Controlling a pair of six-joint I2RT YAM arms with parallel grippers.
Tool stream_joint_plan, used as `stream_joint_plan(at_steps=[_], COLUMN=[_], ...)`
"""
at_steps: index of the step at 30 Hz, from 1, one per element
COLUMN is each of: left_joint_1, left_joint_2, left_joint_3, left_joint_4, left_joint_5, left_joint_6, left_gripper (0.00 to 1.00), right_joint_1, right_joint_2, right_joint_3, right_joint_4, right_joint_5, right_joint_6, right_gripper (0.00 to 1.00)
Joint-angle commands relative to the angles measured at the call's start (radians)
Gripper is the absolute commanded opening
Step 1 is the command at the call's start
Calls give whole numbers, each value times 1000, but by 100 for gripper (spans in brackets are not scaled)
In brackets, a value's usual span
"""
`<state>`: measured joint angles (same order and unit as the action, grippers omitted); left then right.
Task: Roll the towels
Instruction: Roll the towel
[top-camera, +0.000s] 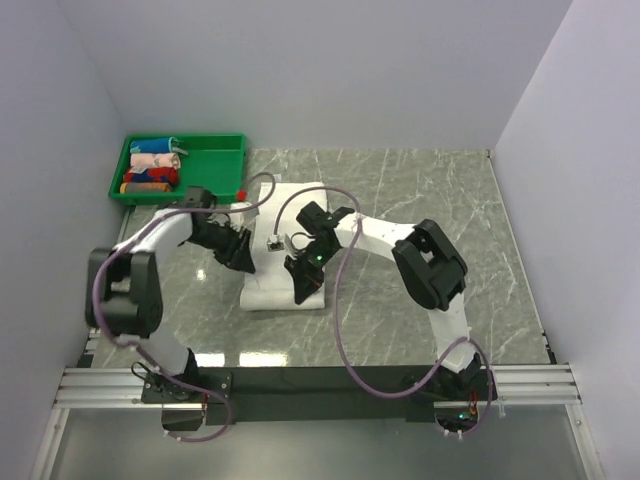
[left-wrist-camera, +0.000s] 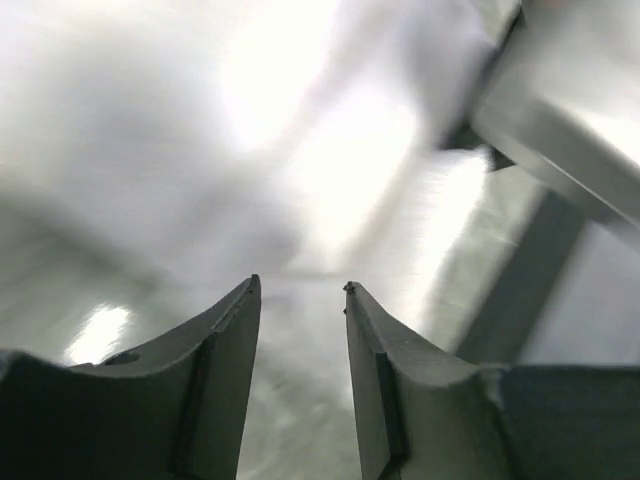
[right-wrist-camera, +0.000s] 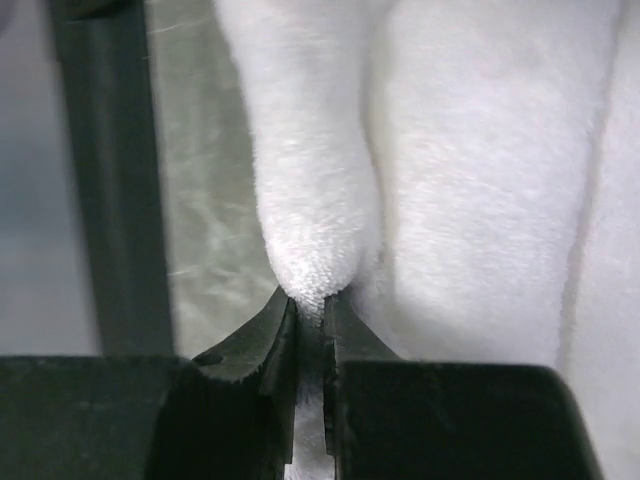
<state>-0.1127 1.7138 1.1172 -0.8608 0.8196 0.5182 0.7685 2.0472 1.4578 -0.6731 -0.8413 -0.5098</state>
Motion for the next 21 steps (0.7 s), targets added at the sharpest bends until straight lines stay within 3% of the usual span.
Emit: stream_joint_plan(at_steps=[1, 4, 9, 12, 16, 21], left_joint_1=[44, 42, -2, -96, -342, -562], left_joint_2=[-201, -434, -678, -805, -916, -938], left_joint_3=[-86, -186, -328, -424, -545, -646], left_joint_4=[184, 235, 253, 270, 365, 503], left_joint_5=[-108, -155, -209, -243, -402, -603], left_joint_6=[0, 46, 173, 258, 286, 273], left_gripper=[46, 50, 62, 68, 69, 70], right_joint_1=[-18, -44, -69, -74, -78, -92], right_joint_2=[122, 191, 269, 309, 366, 465], right_joint_3=[53, 105, 159, 183, 225, 318], right_joint_4=[-304, -345, -379, -381, -391, -476], right_joint_5=[-177, -246, -318, -338, -363, -415], right_joint_6=[39, 57, 74, 96, 129, 75], right_gripper=[0, 0, 0, 0, 0, 0])
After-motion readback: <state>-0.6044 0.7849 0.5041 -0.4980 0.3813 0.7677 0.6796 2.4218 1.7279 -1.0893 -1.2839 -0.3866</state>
